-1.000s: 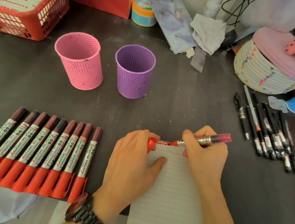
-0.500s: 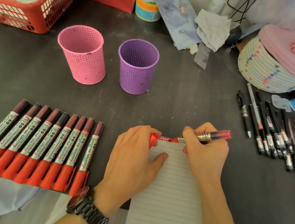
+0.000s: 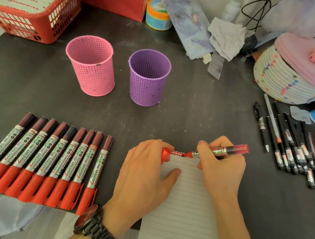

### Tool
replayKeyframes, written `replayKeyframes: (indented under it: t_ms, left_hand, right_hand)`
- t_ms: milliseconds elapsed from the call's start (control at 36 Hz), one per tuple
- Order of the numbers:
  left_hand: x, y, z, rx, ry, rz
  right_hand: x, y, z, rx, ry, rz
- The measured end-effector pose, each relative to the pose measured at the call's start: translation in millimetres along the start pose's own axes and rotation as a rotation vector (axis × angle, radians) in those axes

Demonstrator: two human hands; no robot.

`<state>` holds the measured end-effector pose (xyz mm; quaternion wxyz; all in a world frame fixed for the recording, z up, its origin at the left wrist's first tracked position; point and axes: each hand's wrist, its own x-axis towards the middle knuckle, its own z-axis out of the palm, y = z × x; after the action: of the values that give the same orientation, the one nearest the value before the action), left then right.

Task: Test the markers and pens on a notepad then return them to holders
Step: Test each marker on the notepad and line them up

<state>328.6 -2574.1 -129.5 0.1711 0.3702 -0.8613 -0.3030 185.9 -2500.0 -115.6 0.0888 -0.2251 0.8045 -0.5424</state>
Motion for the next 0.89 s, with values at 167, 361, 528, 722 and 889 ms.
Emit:
replayKeyframes:
  t_ms: [167, 361, 528, 722, 889]
  left_hand:
    - [0, 0, 0, -0.003, 0.006, 0.001]
    - [0, 2, -2, -0.009, -0.025, -0.009]
    - [0, 1, -2, -0.013, -0.025, -0.011]
    - [0, -1, 2, -0.009, 0.007, 0.003]
    - [0, -4, 3, 0.002, 0.011, 0.021]
  right_hand:
    - [0, 0, -1, 0.005, -0.001, 0.009]
    - [1, 1, -1, -0.009, -0.003, 0.009]
    - [0, 1, -1, -0.007, 0.011, 0.010]
    - [0, 1, -2, 0.023, 0.016, 0.021]
    - [4, -2, -12, 0.254, 0.071, 0.094]
